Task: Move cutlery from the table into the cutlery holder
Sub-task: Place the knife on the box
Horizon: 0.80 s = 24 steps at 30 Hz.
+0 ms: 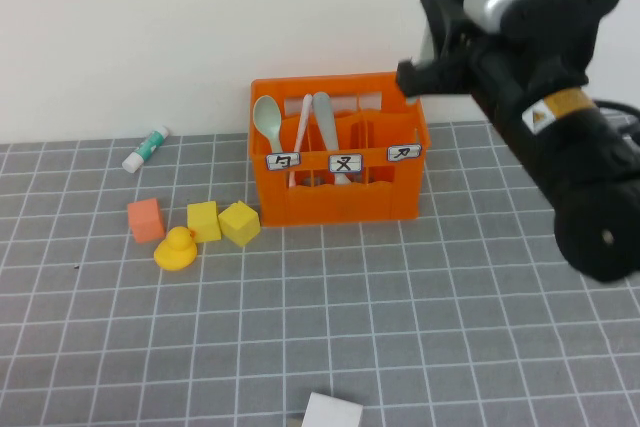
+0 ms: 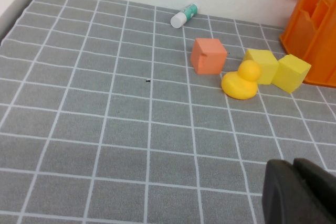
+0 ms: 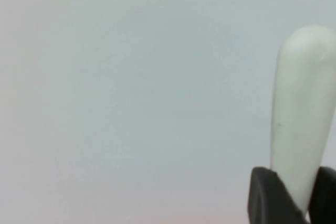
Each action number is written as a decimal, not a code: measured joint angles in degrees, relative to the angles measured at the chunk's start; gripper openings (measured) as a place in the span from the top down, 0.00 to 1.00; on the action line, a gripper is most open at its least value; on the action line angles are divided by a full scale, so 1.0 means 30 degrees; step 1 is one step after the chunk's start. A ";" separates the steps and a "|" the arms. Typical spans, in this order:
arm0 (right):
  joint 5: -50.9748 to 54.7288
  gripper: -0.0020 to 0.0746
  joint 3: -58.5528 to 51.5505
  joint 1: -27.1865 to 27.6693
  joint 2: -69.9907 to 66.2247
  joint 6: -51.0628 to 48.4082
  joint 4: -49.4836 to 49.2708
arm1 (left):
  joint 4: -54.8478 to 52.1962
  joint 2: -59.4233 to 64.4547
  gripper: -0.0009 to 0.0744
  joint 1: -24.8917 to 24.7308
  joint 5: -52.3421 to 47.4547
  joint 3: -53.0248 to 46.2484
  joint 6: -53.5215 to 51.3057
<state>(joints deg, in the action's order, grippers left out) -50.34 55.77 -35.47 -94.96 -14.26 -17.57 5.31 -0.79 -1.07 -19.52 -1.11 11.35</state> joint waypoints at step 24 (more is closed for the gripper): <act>-0.0027 0.57 0.3780 0.1257 -0.7293 -0.0086 -0.0045 | 0.0000 0.0000 0.99 0.0000 0.0000 0.0000 -0.0041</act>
<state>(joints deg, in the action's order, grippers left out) -50.42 67.11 -31.70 -116.84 -14.52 -17.71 5.31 -0.79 -1.07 -19.52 -1.11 11.23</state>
